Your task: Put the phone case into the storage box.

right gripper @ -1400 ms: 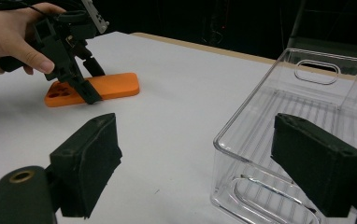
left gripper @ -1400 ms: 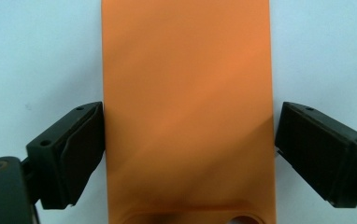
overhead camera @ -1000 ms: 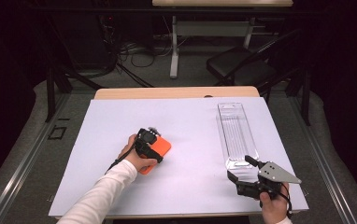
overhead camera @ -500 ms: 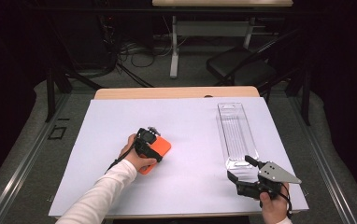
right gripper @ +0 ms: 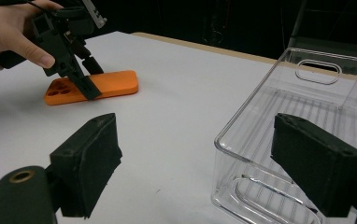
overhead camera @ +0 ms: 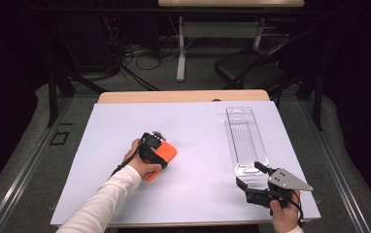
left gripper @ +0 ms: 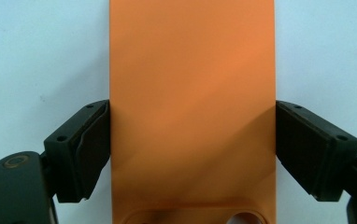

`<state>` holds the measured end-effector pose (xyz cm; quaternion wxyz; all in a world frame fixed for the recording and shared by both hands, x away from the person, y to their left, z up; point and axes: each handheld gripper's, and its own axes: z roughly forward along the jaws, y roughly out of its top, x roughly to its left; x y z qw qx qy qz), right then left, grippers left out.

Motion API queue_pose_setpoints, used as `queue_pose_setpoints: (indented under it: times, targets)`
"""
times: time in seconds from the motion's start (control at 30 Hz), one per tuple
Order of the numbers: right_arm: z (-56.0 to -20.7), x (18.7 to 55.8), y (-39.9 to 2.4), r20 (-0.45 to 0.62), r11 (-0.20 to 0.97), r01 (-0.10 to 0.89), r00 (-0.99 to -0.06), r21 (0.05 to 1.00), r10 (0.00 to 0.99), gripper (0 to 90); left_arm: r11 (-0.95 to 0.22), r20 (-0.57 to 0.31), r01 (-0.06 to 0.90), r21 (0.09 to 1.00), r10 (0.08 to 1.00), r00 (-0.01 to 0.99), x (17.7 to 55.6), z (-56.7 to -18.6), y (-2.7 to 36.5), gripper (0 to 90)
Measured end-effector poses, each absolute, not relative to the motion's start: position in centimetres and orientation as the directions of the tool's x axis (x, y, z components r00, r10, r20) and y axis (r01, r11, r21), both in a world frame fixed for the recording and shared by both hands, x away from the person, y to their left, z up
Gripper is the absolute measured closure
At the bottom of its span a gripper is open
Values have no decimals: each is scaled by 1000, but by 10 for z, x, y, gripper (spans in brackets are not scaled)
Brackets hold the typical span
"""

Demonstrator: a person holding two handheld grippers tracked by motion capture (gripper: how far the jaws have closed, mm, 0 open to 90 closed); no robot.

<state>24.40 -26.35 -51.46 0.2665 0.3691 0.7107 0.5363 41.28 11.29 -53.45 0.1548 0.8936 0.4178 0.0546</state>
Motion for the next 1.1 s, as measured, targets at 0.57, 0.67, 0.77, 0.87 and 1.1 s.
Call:
queue_pose_setpoints:
  times: [0.57, 0.67, 0.77, 0.87, 1.1]
  targets:
    - [-515, 244, -262, 17, 161, 247, -591, 955, 806, 146, -631, -27, 703, 328, 738, 675, 404, -512, 121, 160]
    - [-515, 244, -262, 14, 164, 244, -594, 956, 805, 146, -631, -31, 702, 331, 736, 676, 402, -508, 123, 160]
    - [-515, 244, -261, 13, 164, 245, -590, 956, 807, 146, -635, -27, 695, 338, 731, 682, 401, -503, 125, 160]
    - [-515, 245, -260, 11, 168, 243, -597, 955, 802, 146, -626, -41, 701, 341, 735, 677, 399, -498, 126, 160]
    - [-516, 245, -257, 33, 157, 253, -613, 955, 790, 146, -640, -33, 685, 348, 722, 691, 393, -485, 129, 160]
